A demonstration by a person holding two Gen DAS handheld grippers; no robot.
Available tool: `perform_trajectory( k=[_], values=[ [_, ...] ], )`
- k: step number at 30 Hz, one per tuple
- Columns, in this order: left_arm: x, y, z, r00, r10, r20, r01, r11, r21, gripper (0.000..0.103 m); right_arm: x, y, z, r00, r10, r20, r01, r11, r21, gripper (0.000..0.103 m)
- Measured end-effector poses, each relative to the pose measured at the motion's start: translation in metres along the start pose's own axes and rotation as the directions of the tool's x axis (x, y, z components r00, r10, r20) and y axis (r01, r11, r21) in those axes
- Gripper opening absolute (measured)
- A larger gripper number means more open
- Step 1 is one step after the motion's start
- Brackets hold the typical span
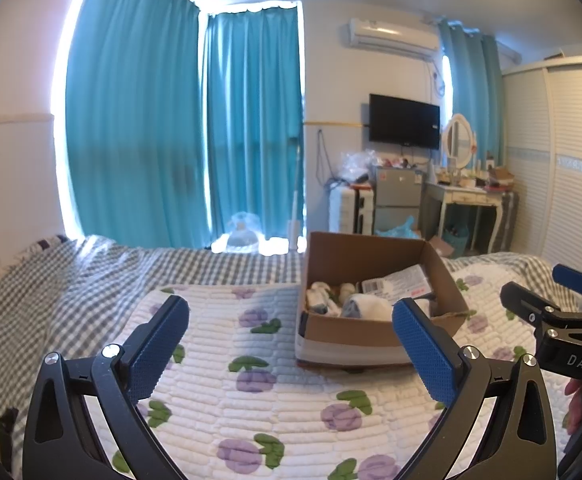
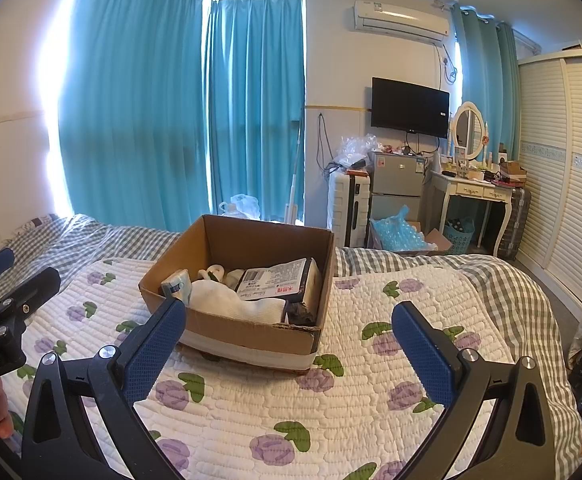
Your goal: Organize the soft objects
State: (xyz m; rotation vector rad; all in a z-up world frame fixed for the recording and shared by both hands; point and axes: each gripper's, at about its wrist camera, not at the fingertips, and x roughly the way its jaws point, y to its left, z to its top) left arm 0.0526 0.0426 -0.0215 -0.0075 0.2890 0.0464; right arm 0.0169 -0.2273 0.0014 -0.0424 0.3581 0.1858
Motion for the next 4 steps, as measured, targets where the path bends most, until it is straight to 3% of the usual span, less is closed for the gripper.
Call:
perform_trajectory(
  k=[4],
  values=[
    [-0.0008, -0.0002, -0.0007, 1.000, -0.001, -0.003, 0.001, 1.000, -0.004, 0.103, 0.0000, -0.0001, -0.0004, 1.000, -0.001, 0.000, 0.001, 1.000, -0.003, 0.103]
  ],
)
